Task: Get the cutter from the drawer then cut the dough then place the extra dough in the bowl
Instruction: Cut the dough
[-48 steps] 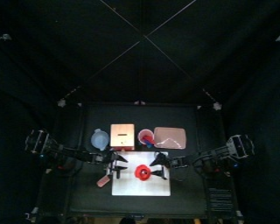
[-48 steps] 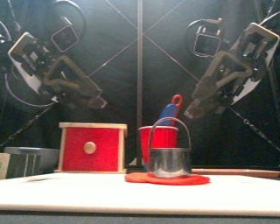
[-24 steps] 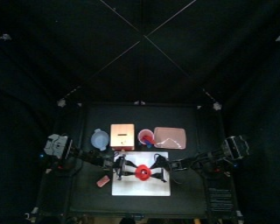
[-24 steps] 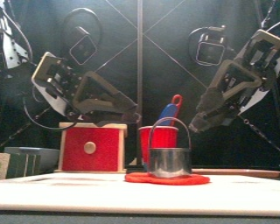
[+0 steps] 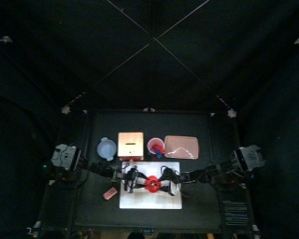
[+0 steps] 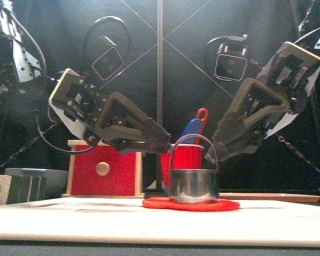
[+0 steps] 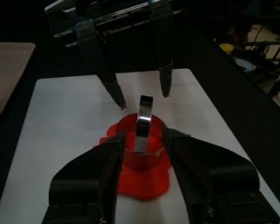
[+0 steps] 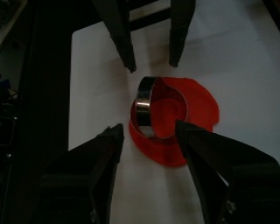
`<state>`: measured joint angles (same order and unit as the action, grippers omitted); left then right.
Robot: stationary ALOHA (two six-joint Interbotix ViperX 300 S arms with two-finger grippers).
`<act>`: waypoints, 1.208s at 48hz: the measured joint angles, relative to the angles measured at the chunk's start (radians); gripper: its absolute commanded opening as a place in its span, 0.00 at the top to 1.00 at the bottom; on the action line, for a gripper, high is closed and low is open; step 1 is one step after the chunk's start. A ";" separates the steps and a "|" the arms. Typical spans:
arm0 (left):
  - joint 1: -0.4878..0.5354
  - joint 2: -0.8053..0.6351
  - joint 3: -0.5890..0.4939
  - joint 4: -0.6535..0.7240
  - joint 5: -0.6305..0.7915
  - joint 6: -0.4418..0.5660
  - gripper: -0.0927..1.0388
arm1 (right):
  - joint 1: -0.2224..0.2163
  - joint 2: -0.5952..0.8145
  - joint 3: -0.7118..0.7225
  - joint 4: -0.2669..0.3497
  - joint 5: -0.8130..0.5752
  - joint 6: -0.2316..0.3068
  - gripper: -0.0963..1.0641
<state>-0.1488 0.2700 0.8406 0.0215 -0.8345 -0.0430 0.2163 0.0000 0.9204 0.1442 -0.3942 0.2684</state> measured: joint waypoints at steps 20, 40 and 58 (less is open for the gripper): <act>0.000 0.011 -0.012 -0.002 0.021 0.000 0.23 | -0.002 0.014 -0.009 0.000 0.000 0.000 0.19; 0.000 0.035 -0.034 -0.002 0.041 0.000 0.29 | 0.000 0.021 -0.009 0.000 0.000 0.000 0.19; 0.002 0.034 -0.038 -0.002 0.048 0.000 0.30 | -0.002 0.035 -0.017 0.000 0.000 0.000 0.19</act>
<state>-0.1473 0.3037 0.8023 0.0199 -0.7869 -0.0430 0.2148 0.0353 0.9035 0.1442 -0.3942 0.2684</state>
